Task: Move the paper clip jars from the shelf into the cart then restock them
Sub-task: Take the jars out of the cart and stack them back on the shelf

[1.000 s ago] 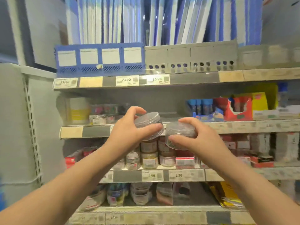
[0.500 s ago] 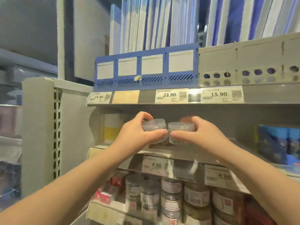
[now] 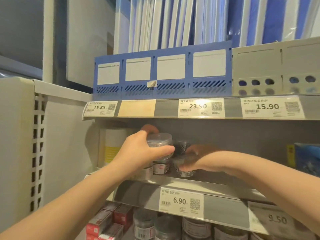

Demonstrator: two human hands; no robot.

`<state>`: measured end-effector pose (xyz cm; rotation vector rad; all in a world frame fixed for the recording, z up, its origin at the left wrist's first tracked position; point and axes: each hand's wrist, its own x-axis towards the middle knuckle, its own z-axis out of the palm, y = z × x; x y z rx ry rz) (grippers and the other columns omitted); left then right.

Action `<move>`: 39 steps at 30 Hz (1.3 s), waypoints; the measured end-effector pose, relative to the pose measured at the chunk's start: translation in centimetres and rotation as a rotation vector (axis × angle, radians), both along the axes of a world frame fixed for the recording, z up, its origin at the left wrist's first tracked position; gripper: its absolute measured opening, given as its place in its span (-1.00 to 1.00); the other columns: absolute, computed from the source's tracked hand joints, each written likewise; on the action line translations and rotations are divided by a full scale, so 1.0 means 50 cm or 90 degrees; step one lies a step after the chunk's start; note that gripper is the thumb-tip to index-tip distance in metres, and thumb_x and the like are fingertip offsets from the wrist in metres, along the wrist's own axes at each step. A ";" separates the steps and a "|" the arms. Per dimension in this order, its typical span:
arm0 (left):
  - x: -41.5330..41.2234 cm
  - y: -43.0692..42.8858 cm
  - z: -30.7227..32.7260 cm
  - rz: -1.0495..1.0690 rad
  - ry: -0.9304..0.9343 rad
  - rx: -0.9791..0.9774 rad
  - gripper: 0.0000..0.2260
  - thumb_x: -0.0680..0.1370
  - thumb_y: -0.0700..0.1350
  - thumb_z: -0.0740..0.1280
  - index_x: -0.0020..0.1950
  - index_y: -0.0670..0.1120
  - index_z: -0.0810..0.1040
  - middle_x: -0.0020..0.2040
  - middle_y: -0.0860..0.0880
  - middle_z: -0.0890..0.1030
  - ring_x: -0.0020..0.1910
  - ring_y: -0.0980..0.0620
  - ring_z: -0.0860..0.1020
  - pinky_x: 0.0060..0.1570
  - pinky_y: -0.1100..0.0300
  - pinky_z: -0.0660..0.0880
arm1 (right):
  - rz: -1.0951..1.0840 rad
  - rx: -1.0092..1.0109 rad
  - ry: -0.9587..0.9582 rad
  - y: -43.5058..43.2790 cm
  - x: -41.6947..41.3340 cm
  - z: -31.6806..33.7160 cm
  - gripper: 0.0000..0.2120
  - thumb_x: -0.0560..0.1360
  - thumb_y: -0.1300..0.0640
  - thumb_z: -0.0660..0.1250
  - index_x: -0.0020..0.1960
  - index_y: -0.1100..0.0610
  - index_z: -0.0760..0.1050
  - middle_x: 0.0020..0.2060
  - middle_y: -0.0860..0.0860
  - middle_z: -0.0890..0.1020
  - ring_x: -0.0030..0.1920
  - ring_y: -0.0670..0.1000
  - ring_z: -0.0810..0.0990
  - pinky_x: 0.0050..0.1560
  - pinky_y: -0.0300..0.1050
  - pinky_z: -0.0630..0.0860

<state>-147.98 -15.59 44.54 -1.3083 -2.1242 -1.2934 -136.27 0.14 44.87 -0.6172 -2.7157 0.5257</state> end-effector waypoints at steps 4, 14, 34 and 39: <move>-0.018 -0.005 -0.001 -0.019 -0.004 0.022 -0.55 0.29 0.19 0.45 0.09 0.12 0.41 -0.01 0.15 0.53 -0.09 0.25 0.49 -0.16 0.28 0.45 | -0.034 0.057 -0.020 0.011 -0.022 -0.004 -0.33 0.34 -0.21 0.43 0.36 0.00 0.36 0.24 -0.06 0.49 0.17 -0.02 0.46 0.19 -0.15 0.40; -0.031 0.007 -0.007 -0.057 0.013 0.015 -0.51 0.25 0.25 0.41 0.09 0.11 0.40 -0.02 0.15 0.54 -0.07 0.19 0.51 -0.23 0.37 0.42 | -0.057 0.100 0.025 0.028 -0.040 -0.019 -0.38 0.26 -0.19 0.47 0.24 -0.01 0.43 0.03 -0.11 0.50 0.00 -0.06 0.50 -0.07 -0.22 0.40; 0.014 0.037 0.006 -0.089 0.063 -0.007 -0.49 0.28 0.25 0.40 0.16 0.13 0.39 0.04 0.15 0.53 -0.09 0.25 0.47 -0.24 0.41 0.33 | 0.138 0.035 0.145 -0.058 0.030 0.030 -0.32 0.32 -0.14 0.47 0.35 -0.20 0.23 0.03 -0.18 0.59 0.02 -0.21 0.55 -0.01 -0.36 0.46; 0.004 0.013 0.007 -0.074 0.093 0.079 -0.56 0.44 0.22 0.27 0.22 0.02 0.43 0.02 0.14 0.57 0.00 0.17 0.52 -0.01 0.21 0.46 | 0.084 -0.062 0.226 -0.036 0.004 0.043 -0.37 0.27 -0.10 0.51 0.28 -0.10 0.36 0.12 -0.16 0.56 0.07 -0.14 0.54 0.15 -0.22 0.46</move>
